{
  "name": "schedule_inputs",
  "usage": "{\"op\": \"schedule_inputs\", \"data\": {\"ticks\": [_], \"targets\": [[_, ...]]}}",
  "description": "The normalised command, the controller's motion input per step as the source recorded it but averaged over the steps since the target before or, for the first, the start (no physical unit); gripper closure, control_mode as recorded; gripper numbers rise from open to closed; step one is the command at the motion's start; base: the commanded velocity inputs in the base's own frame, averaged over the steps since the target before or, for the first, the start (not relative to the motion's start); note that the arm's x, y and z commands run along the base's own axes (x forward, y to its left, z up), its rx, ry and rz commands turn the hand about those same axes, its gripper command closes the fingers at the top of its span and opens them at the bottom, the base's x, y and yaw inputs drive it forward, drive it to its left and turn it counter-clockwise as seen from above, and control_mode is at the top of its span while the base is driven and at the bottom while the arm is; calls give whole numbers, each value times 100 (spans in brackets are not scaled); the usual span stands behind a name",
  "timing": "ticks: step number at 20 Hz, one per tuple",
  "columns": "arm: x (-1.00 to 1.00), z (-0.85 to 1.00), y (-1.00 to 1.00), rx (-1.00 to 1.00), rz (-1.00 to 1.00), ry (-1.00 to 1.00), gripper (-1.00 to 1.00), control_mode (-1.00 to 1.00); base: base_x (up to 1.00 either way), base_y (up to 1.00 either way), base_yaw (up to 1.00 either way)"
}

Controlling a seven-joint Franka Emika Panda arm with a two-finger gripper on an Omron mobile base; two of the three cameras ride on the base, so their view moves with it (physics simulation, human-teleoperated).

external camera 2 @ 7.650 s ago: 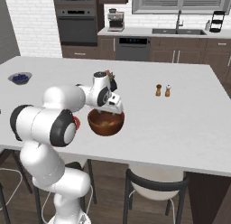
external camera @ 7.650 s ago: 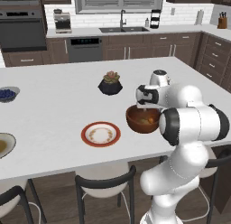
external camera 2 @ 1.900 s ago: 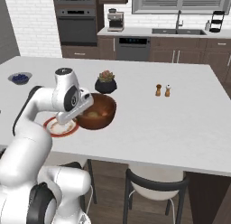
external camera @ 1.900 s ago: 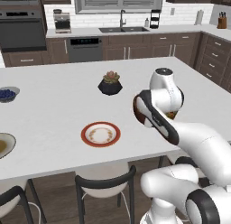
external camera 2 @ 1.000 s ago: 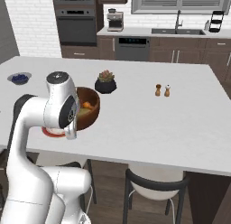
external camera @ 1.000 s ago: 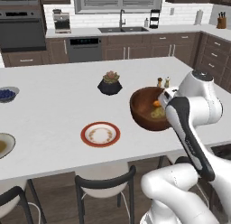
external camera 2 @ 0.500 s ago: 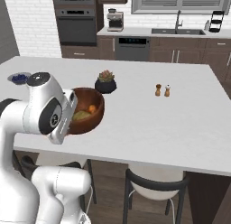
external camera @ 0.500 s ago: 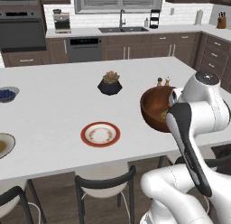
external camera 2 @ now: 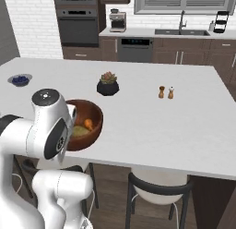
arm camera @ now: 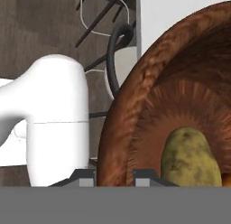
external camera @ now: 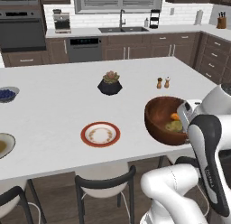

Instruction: Pick the chicken drumstick and potato from their plates and place them in the bowl. Then put the bowl in the fridge.

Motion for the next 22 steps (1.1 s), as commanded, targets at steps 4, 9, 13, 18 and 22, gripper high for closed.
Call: {"op": "schedule_inputs", "data": {"ticks": [4, 9, 13, 18, 22], "targets": [[-4, -32, 0, -6, -3, 2, 100, -100, 0, 0, 0], [0, -25, 0, -4, -14, 7, 100, -100, 0, 0, 0], [0, -15, 0, -4, -17, 1, 100, -100, 0, 0, 0], [0, -3, 0, 0, -1, -1, 100, -100, 0, 0, 0], [0, 0, 0, 0, 0, 0, 100, -100, 0, 0, 0]]}}
